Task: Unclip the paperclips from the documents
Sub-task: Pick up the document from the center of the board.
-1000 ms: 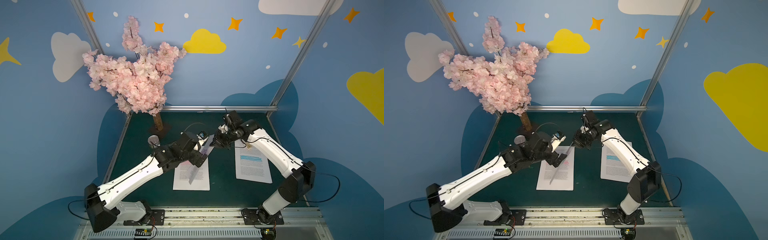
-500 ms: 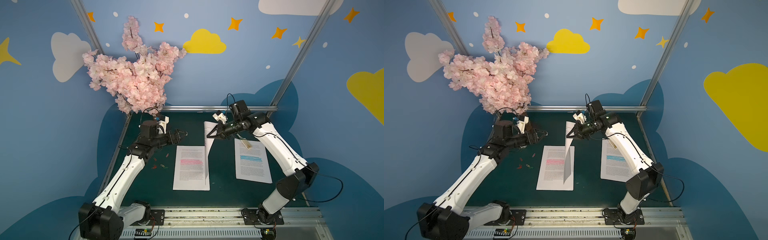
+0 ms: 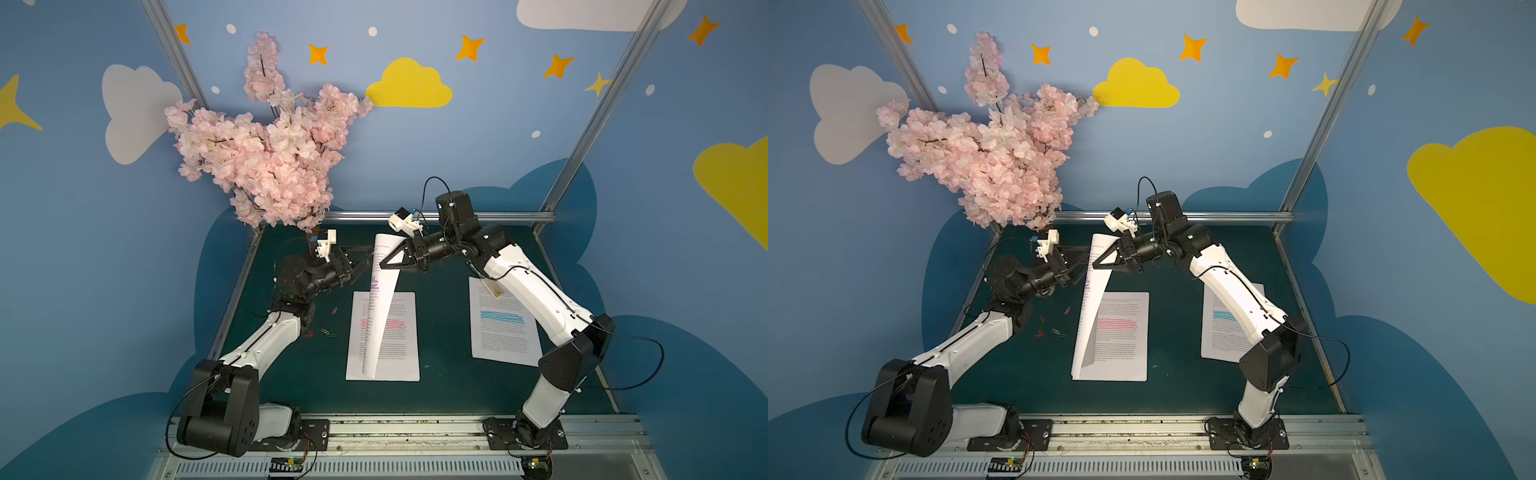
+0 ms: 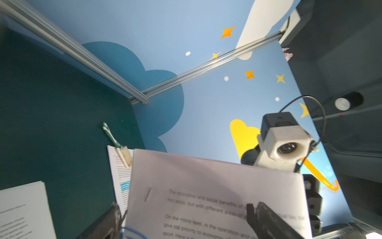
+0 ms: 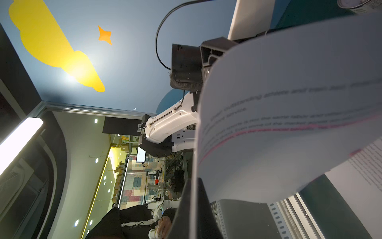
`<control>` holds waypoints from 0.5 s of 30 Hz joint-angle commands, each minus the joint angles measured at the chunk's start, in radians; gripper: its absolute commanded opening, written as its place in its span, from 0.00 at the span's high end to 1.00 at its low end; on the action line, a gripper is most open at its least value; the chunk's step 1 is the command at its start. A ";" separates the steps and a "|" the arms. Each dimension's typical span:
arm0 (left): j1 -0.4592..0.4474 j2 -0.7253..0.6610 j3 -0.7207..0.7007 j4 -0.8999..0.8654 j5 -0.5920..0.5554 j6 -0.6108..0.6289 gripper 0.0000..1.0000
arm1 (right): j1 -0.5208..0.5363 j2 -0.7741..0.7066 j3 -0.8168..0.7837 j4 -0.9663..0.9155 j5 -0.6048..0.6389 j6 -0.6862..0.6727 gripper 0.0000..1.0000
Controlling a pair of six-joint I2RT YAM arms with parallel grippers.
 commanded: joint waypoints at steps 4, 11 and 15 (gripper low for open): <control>0.010 0.040 -0.066 0.288 0.040 -0.207 0.00 | -0.031 0.021 0.072 0.121 -0.104 0.068 1.00; 0.025 0.096 -0.053 0.401 0.053 -0.341 0.00 | -0.033 0.004 0.059 0.200 -0.138 0.118 1.00; 0.023 0.123 -0.058 0.414 0.098 -0.370 0.00 | -0.033 -0.005 0.061 0.219 -0.145 0.132 1.00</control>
